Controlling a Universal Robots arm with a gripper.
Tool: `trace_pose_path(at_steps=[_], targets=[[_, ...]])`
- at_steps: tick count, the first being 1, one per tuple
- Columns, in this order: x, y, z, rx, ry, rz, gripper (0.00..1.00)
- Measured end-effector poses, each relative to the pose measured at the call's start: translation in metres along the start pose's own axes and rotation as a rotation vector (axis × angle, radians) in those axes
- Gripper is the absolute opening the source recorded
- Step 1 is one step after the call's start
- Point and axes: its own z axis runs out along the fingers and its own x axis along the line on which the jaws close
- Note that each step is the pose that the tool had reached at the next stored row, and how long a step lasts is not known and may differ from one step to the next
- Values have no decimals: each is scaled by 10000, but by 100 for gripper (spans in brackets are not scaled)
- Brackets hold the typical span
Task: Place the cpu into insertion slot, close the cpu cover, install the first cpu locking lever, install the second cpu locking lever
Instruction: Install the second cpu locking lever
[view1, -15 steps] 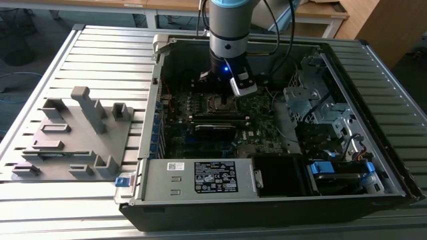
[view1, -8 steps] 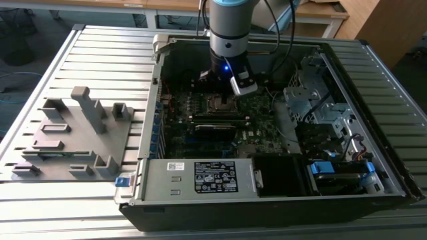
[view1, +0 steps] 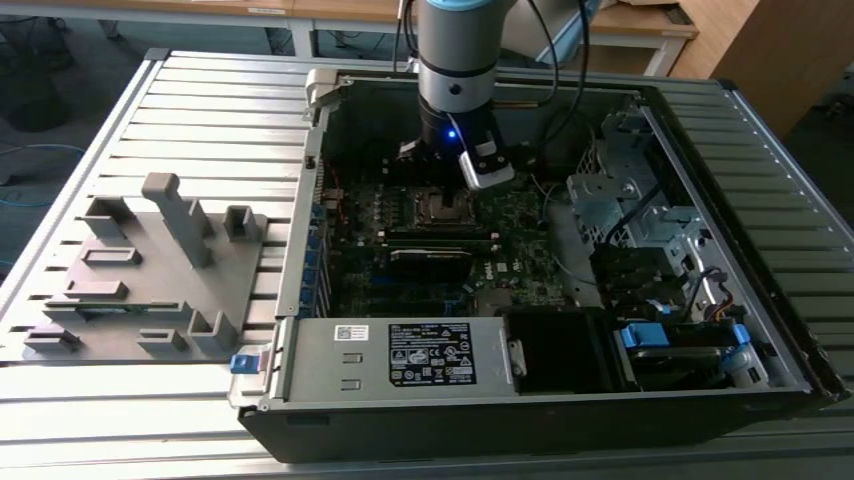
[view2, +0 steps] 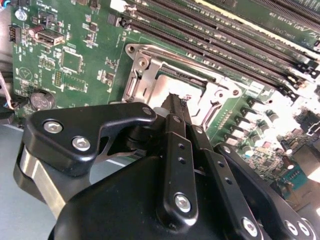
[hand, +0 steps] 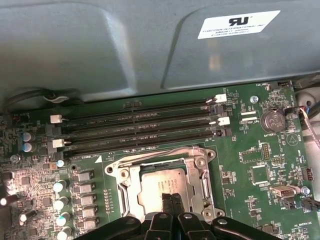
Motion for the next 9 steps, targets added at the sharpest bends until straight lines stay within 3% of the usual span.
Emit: trace_pose_path(at_steps=[9], targets=[[19,16,1,3,1,-1,10]])
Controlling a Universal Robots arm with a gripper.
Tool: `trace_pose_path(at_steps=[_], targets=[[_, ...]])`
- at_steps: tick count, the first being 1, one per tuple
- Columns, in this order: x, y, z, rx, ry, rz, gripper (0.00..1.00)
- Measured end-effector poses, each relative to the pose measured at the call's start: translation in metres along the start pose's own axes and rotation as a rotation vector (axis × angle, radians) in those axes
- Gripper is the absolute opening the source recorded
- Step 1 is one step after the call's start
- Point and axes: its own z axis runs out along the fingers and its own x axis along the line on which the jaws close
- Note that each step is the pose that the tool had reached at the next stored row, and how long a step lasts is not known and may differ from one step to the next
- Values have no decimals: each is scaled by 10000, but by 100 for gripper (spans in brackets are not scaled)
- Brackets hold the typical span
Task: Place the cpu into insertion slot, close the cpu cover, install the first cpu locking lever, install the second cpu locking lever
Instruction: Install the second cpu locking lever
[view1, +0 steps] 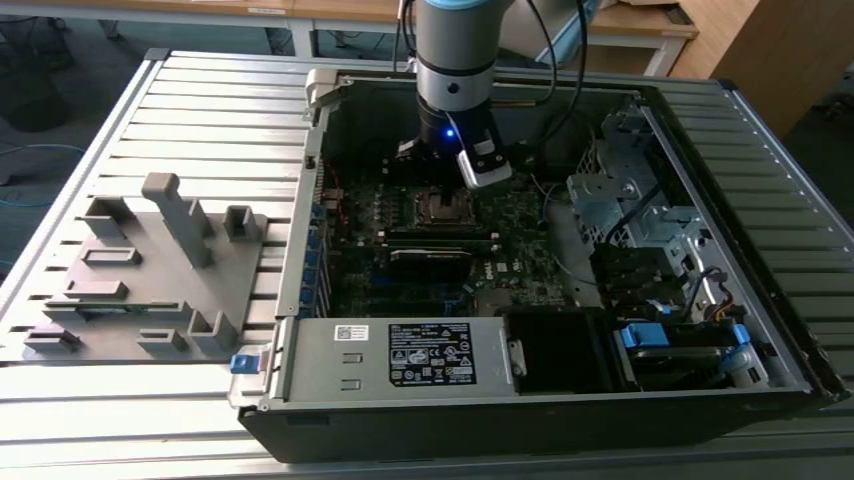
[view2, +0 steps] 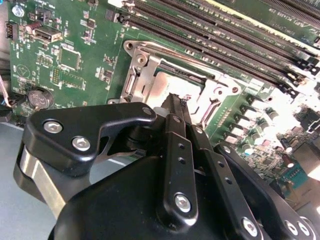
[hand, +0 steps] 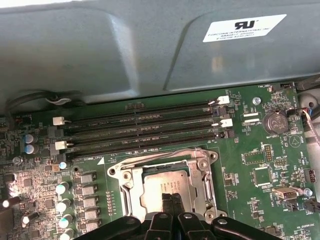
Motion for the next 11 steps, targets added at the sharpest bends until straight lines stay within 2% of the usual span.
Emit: trace_pose_path(at_steps=[11], targets=[[-1,2,-25,0,0,1,10]])
